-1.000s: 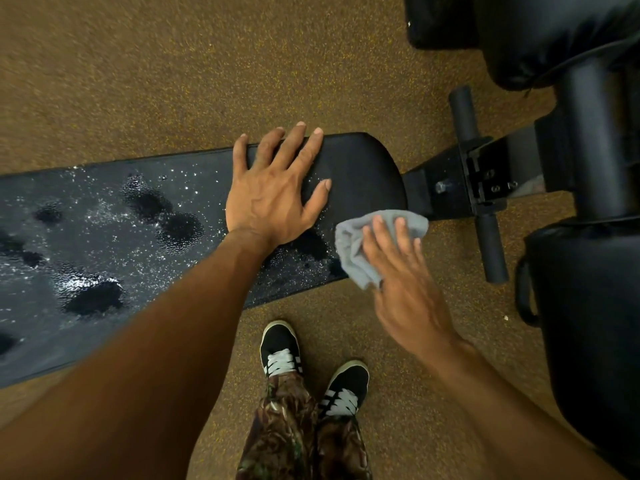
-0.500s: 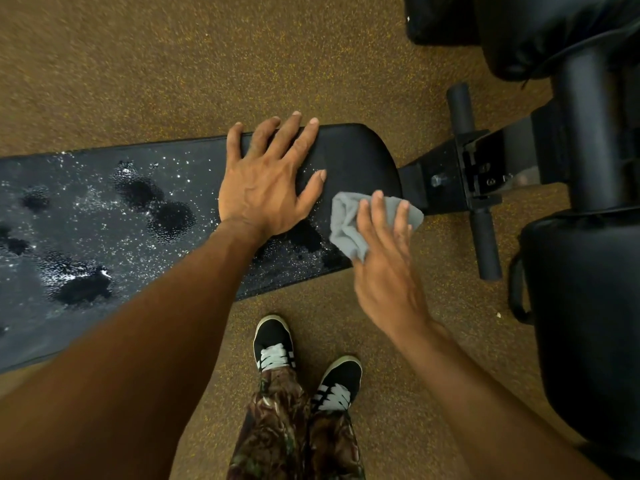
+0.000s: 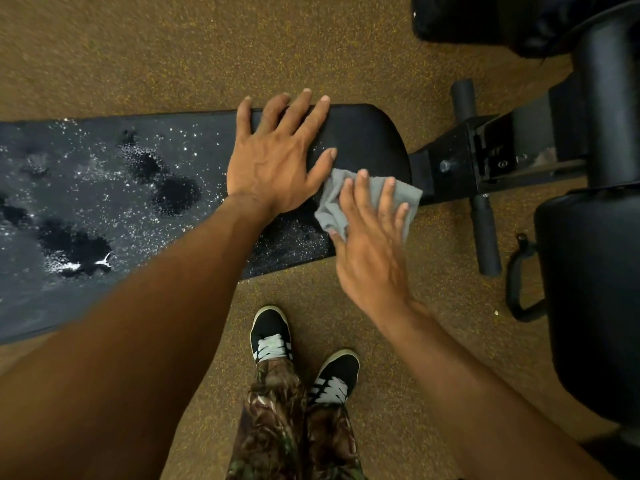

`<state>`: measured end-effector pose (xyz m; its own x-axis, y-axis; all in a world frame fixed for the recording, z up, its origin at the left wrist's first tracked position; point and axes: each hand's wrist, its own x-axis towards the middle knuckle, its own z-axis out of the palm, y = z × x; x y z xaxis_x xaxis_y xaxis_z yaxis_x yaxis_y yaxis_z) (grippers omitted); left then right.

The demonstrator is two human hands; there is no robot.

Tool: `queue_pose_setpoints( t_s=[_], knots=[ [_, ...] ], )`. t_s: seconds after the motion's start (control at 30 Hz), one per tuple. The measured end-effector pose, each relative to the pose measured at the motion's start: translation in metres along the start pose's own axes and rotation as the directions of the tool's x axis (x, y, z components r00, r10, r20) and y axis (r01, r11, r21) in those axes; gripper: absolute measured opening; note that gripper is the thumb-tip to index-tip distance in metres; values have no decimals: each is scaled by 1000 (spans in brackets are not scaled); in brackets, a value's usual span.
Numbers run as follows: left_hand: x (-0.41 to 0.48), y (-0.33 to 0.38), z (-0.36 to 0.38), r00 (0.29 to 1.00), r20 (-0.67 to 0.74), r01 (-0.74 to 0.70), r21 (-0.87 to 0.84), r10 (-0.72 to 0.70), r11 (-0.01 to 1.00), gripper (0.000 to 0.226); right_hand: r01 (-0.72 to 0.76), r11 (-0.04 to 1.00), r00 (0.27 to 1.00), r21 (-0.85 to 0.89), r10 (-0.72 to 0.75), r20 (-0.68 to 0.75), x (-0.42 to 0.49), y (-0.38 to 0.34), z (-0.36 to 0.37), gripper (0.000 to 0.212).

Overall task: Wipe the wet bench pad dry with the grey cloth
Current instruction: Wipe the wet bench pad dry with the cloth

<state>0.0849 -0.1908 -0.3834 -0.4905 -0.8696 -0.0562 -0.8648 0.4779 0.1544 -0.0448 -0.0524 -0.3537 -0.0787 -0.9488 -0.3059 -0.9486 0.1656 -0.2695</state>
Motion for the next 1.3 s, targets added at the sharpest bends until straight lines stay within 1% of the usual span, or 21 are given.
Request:
queue_pose_setpoints(
  t_s=[0.07, 0.13, 0.2, 0.27, 0.33, 0.4, 0.43, 0.47, 0.57, 0.63, 0.73, 0.83, 0.87, 0.9, 0.97, 1.03, 1.1, 1.17, 1.23, 1.27, 1.3],
  knots=[
    [-1, 0, 0, 1000, 0, -1, 1, 1, 1000, 69, 96, 995, 995, -20, -95, 31, -11, 2, 5, 67],
    [-4, -1, 0, 1000, 3, -6, -11, 6, 1000, 68, 197, 980, 978, -25, -195, 77, -24, 20, 5, 69],
    [-7, -4, -5, 1000, 21, -16, -53, 17, 998, 67, 228, 973, 970, -22, -225, 96, -28, 37, -2, 67],
    [-11, -7, -15, 999, 46, -6, -142, 13, 990, 67, 182, 983, 981, -25, -179, 76, -20, 41, -8, 65],
    [-22, -11, -26, 999, 39, 20, -229, -12, 973, 65, 84, 996, 995, -16, -83, 57, -8, 29, -10, 65],
    [-43, -14, -31, 999, 5, 43, -250, -43, 967, 63, -21, 1000, 999, 15, 21, 40, 3, 6, -9, 66],
    [-55, -17, -30, 998, -10, 56, -241, -60, 969, 62, -34, 999, 999, 29, 33, 40, 5, -4, -6, 66],
    [-68, -20, -27, 997, -18, 71, -225, -77, 972, 61, -2, 1000, 999, 28, 1, 40, 3, -13, -2, 67],
    [-96, -28, -17, 995, -17, 99, -156, -102, 983, 60, 195, 980, 978, -22, -193, 84, -14, -9, 8, 69],
    [-105, -27, -11, 996, -6, 93, -120, -95, 988, 62, 243, 969, 964, -42, -237, 122, -20, 12, 4, 72],
    [-111, -19, -4, 996, 7, 89, -54, -89, 995, 67, 210, 974, 973, -83, -201, 112, -16, 29, -6, 71],
    [-110, -16, -1, 992, -12, 122, -25, -122, 992, 66, 72, 994, 994, -80, -65, 86, -4, 1, -4, 68],
    [-110, -16, 0, 991, -22, 129, -25, -130, 991, 64, 56, 995, 996, -79, -50, 71, -3, -12, 0, 68],
    [-110, -16, 0, 991, -31, 131, -25, -132, 991, 63, 78, 994, 995, -73, -74, 62, -4, -22, 4, 67],
    [-110, -16, 0, 990, -50, 127, -27, -128, 992, 61, 200, 977, 978, -68, -195, 75, -15, -26, 13, 66],
    [-110, -16, 0, 990, -61, 128, -28, -129, 991, 61, 331, 939, 940, -90, -321, 112, -27, -7, 16, 67],
    [-111, -16, 0, 990, -65, 126, -24, -127, 992, 61, 376, 919, 923, -117, -360, 137, -30, 16, 9, 69],
    [-111, -15, 0, 990, -68, 126, -20, -127, 992, 61, 306, 945, 948, -116, -292, 129, -23, 23, 1, 71],
    [-110, -14, 1, 989, -67, 128, -20, -129, 992, 62, 186, 977, 979, -102, -175, 107, -12, 7, 1, 71],
    [-110, -15, 2, 989, -67, 129, -20, -130, 991, 62, 150, 984, 986, -93, -142, 89, -9, -7, 3, 70],
    [-111, -15, 2, 989, -68, 129, -18, -130, 991, 63, 153, 985, 986, -79, -148, 73, -10, -19, 7, 68]
  ],
)
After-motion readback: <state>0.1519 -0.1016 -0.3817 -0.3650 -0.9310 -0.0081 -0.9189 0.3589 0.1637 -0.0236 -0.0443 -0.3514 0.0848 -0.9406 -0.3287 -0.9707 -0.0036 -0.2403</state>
